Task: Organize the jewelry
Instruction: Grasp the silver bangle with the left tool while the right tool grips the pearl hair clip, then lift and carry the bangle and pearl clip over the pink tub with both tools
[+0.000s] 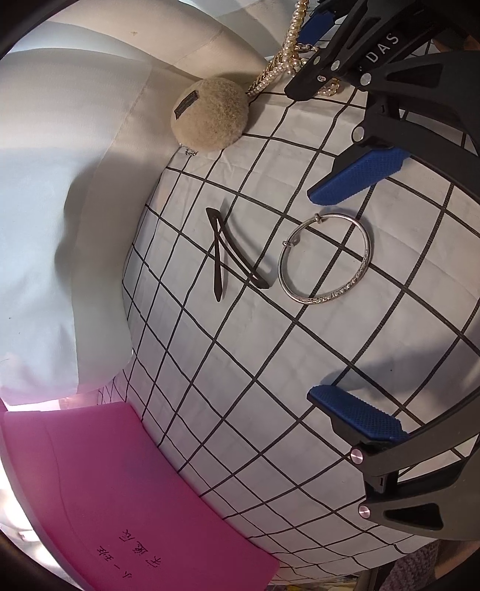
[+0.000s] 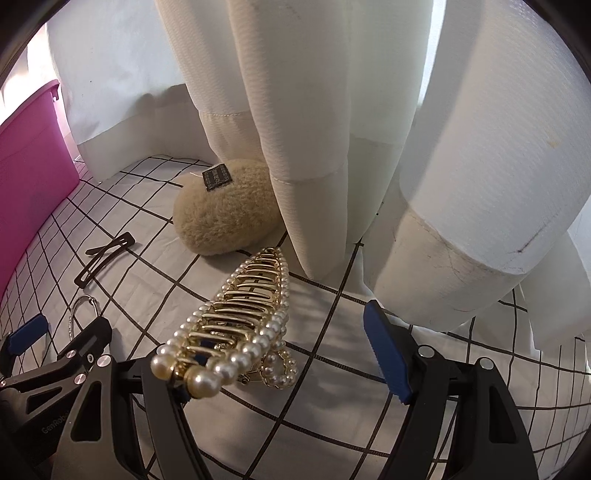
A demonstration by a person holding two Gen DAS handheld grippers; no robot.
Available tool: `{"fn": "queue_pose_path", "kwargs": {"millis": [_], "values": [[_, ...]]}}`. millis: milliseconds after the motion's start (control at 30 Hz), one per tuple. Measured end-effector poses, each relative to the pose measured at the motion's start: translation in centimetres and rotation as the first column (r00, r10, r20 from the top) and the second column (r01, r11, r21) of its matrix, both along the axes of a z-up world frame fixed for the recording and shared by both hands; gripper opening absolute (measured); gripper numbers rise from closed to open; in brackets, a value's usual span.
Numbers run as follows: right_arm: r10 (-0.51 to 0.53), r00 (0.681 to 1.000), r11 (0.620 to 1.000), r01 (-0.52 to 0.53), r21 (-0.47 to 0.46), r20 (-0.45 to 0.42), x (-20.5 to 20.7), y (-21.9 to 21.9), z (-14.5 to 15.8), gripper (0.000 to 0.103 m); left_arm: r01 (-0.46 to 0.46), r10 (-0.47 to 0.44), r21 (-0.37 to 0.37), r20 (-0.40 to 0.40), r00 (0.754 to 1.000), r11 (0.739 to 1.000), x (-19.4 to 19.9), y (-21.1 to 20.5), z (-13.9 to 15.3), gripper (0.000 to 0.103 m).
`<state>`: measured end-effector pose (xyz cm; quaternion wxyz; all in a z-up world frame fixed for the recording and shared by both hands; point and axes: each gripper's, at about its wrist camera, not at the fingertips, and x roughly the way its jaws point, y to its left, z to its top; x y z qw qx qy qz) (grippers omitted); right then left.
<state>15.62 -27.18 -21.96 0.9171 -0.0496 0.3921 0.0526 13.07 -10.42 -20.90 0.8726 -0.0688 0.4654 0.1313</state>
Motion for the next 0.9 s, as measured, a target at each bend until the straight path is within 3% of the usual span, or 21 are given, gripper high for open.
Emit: {"fn": "queue_pose_path", "kwargs": {"millis": [67,133,300,367,900], "values": [[0.003,1.0,1.0,-0.003,0.005,0.003,-0.1,0.0,0.0,0.07,-0.008,0.008,0.003,0.011,1.0,1.0,-0.2,-0.2,0.2,0.086],[0.002,1.0,1.0,-0.002,0.014,0.009,-0.4,-0.3,0.1,0.066,-0.006,0.005,0.009,0.024,1.0,1.0,-0.8,-0.7,0.5,0.072],[0.005,1.0,1.0,-0.006,0.017,0.025,-0.9,-0.7,0.2,0.037,-0.008,0.008,0.004,0.03,1.0,1.0,-1.2,-0.9,0.8,0.046],[0.009,1.0,1.0,-0.01,0.019,0.027,-1.1,-0.6,0.2,0.029,-0.005,0.005,0.002,0.028,1.0,1.0,-1.2,-0.9,0.9,0.046],[0.113,0.993,0.99,-0.115,0.079,0.027,-6.3,0.2,0.0,0.029,0.032,-0.031,-0.022,0.043,0.999,0.999,-4.4,1.6,1.9,0.045]]}}
